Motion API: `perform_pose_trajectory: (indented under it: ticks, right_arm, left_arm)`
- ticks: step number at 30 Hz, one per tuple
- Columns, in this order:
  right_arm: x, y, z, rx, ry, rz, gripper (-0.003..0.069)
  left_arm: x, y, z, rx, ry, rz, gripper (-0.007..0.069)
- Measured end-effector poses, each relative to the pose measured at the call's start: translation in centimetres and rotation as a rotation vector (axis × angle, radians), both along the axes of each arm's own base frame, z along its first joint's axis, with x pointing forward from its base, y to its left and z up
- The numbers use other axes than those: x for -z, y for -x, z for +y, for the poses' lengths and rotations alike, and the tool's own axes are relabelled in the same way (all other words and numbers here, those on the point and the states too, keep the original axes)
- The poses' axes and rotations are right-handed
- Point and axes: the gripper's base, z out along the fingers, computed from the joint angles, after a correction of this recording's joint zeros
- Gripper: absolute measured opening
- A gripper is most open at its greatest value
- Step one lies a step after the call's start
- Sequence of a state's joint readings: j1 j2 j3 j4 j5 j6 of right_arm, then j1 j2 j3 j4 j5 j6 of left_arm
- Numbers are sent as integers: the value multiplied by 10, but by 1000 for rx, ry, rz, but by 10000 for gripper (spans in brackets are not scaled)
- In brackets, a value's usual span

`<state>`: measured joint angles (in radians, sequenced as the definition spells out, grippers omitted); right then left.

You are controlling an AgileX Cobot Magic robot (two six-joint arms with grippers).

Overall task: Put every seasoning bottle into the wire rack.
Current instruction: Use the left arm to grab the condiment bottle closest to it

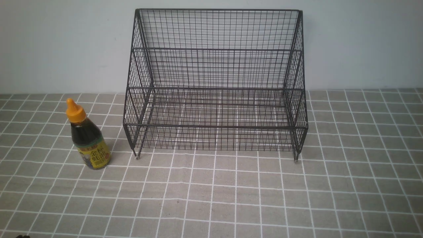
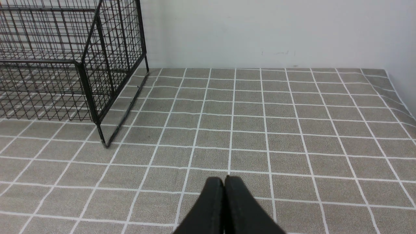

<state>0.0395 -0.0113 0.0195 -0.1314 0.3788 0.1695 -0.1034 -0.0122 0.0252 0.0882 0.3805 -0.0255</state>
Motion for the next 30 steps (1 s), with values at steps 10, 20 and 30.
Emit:
perform_pose_trajectory:
  ticks: [10, 20, 30]
  right_arm:
    - [0, 0, 0, 0, 0, 0, -15]
    - [0, 0, 0, 0, 0, 0, -15]
    - [0, 0, 0, 0, 1, 0, -15]
  left_arm:
    - [0, 0, 0, 0, 0, 0, -7]
    - [0, 0, 0, 0, 0, 0, -7]
    - [-7, -2, -3, -2, 117, -83, -7]
